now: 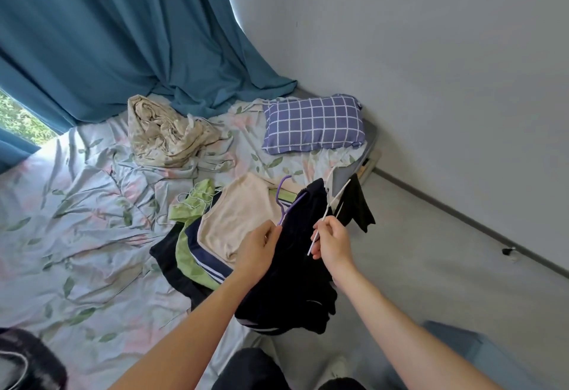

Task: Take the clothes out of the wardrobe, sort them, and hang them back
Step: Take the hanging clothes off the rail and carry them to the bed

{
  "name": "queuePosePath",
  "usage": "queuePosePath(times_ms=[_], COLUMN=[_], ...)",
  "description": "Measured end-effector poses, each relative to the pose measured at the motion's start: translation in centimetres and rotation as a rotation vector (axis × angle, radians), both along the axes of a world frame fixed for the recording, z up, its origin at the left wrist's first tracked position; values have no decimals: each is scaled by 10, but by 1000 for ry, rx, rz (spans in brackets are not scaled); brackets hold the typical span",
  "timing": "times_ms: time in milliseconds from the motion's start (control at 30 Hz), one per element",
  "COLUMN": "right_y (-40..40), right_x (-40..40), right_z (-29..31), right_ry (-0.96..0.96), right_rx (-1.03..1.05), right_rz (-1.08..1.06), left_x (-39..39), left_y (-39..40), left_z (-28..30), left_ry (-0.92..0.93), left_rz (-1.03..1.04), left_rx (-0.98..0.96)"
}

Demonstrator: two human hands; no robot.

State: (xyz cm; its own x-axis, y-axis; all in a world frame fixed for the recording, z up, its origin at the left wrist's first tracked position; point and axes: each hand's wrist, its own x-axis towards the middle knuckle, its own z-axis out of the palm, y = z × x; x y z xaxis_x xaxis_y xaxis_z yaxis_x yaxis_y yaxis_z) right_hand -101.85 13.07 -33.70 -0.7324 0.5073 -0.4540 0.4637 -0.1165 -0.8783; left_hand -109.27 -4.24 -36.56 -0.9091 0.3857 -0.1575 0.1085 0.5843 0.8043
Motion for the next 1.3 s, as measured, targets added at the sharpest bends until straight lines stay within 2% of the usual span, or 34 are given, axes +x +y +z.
queuePosePath(times_ms=[167, 467, 700, 833, 1000, 1167, 1300], right_y=[-35, -102, -127, -144, -164, -186, -194], right_x=[-75, -182, -223, -258, -289, -324, -347], right_z=[-31, -91, -122, -144, -169, -176, -164], right_ry=[-84, -257, -324, -321, -325, -334, -321], right_rx=[10, -112, -113, -144, -157, -179, -383], right_rz=[40, 119, 131, 140, 147, 175, 230], left_x=[-67, -151, -192, -215, -205, -167, -150], left_y=[-36, -124, -160, -176, -206, -231, -239], left_z=[-41, -111, -136, -147, -146, -162, -165], left_ry=[-19, -205, -157, -118, -48, -125, -121], left_rz=[61, 46, 54, 165, 262, 325, 333], left_rx=[-4, -176, -283, -330, -289, -320, -351])
